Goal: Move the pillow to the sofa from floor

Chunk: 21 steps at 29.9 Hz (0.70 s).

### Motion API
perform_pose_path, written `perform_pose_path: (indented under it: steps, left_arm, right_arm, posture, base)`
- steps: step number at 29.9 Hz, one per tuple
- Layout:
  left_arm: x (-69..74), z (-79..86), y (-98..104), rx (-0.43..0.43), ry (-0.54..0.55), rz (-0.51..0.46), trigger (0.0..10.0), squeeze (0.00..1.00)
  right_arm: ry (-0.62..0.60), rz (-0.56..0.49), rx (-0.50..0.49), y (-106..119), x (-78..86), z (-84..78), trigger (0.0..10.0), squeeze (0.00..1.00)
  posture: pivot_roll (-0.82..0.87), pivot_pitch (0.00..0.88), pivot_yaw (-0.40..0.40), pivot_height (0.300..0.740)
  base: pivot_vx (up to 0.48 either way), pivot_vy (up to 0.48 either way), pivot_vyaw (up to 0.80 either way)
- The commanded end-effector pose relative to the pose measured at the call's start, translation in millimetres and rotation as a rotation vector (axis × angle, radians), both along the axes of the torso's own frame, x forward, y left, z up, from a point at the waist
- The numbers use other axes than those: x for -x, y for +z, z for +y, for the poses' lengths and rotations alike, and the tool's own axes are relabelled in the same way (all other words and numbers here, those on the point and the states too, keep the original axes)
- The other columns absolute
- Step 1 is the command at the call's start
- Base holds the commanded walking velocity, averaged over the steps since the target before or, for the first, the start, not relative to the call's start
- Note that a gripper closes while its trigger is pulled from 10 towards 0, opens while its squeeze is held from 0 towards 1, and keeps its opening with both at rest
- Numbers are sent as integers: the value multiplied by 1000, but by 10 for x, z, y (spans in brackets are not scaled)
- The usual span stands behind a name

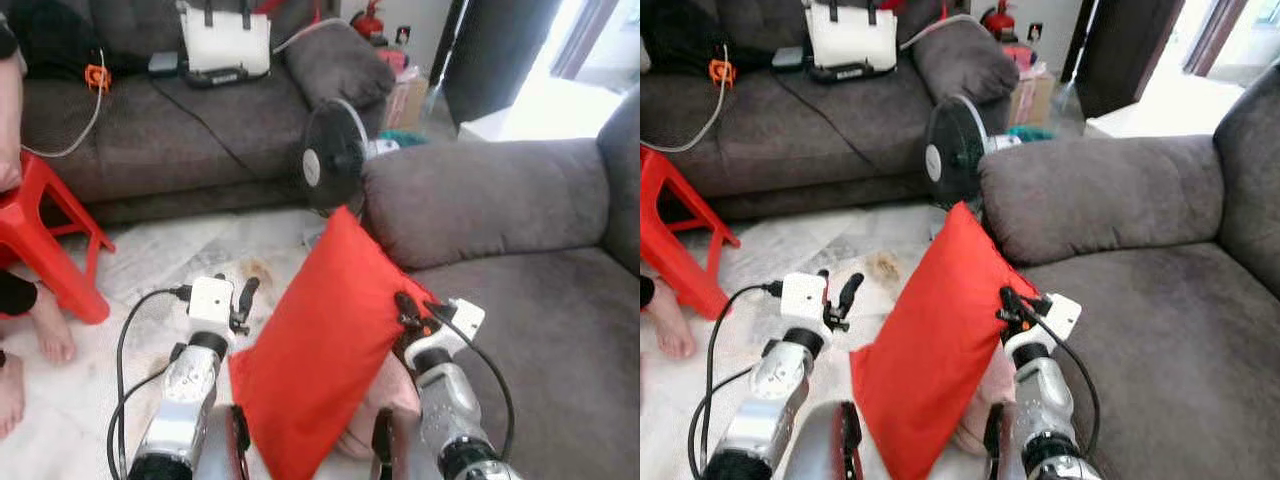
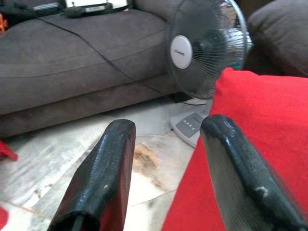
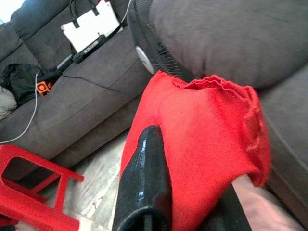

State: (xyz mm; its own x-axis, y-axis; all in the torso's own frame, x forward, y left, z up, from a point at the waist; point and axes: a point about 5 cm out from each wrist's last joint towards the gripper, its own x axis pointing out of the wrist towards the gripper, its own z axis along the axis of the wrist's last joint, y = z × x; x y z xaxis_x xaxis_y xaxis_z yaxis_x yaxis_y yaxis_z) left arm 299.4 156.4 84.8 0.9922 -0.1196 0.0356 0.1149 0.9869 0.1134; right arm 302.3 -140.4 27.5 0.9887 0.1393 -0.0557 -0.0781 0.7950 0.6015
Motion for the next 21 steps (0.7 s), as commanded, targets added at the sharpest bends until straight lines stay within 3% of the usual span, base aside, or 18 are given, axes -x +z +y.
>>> perform_pose_path:
  steps: [1,13,21]
  left_arm:
    - [-7,-6,5,6,-7,-6,10000,0]
    - [-6,-10,-2,6,-10,-2,10000,0]
    - [-4,-8,-7,7,-11,0,10000,0]
  right_arm:
    - [-31,-105,37,192,-90,-71,10000,0]
    - [-36,-104,37,193,-80,-69,10000,0]
    - [-42,-102,38,195,-81,-79,10000,0]
  posture:
    - [127,18,-69,660]
    - [129,25,-67,740]
    - [131,28,-68,740]
  base:
    - [0,0,0]
    - [0,0,0]
    - [0,0,0]
